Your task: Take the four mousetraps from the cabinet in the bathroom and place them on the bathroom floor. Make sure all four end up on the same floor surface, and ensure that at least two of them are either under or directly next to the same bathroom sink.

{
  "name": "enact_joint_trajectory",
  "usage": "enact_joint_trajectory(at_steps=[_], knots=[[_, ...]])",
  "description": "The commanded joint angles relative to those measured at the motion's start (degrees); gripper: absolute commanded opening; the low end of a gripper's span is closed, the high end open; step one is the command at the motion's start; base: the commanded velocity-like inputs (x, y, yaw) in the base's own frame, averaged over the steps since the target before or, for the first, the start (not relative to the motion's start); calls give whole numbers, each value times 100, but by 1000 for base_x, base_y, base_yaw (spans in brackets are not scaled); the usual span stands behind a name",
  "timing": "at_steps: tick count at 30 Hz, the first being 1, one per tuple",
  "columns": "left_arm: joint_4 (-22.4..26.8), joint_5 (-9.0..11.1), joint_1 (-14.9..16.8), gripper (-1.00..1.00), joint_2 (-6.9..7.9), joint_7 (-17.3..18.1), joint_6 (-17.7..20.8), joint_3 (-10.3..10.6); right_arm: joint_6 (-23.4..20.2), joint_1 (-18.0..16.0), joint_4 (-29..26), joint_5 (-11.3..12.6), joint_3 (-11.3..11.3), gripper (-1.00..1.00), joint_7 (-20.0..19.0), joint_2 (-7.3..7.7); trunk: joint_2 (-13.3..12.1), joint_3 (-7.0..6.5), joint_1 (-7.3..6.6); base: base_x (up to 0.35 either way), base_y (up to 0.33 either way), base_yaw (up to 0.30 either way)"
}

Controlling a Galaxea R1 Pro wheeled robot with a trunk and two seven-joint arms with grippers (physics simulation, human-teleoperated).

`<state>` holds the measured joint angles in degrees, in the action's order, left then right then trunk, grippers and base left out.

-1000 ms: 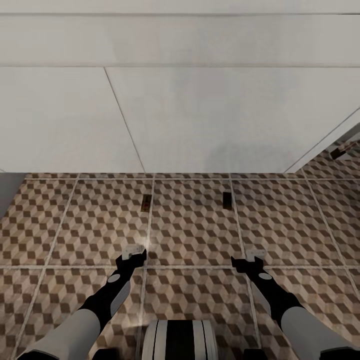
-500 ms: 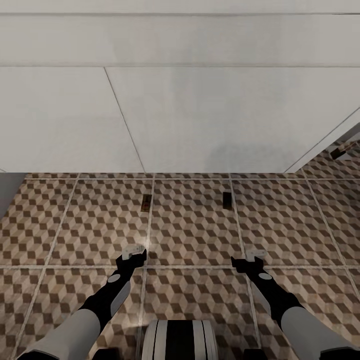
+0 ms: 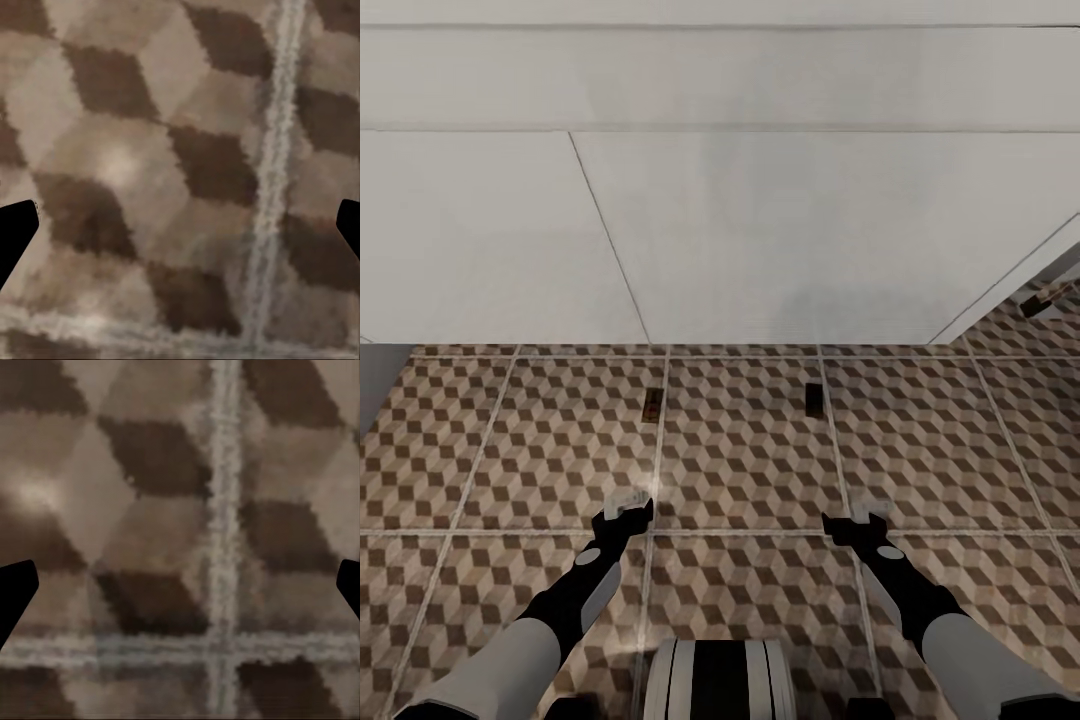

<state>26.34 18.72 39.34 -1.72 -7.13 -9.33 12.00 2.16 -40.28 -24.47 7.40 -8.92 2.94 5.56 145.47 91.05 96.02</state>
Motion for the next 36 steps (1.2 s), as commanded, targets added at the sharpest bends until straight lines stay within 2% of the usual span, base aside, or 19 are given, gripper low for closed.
enact_joint_trajectory(at_steps=[1, 11, 25, 36], knots=[[-4, 43, 3, 100, 5, -45, -25, 49, 21, -2, 4, 60, -48, 100, 31, 6, 1, 3, -2, -141, 0, 0], [-8, 42, 4, 100, 3, -43, -35, 48, 21, -5, 4, 60, -49, 100, 31, 6, 1, 3, -2, -196, 0, 0], [-14, 11, 3, 100, -4, -43, -404, 44, 21, -5, 4, 60, -49, 100, 31, 6, 1, 3, -2, -24, 0, 0], [-15, 9, 3, 100, -11, -57, -401, 56, 21, -4, 4, 60, -49, 100, 31, 6, -14, -241, -30, -1, 0, 0]])
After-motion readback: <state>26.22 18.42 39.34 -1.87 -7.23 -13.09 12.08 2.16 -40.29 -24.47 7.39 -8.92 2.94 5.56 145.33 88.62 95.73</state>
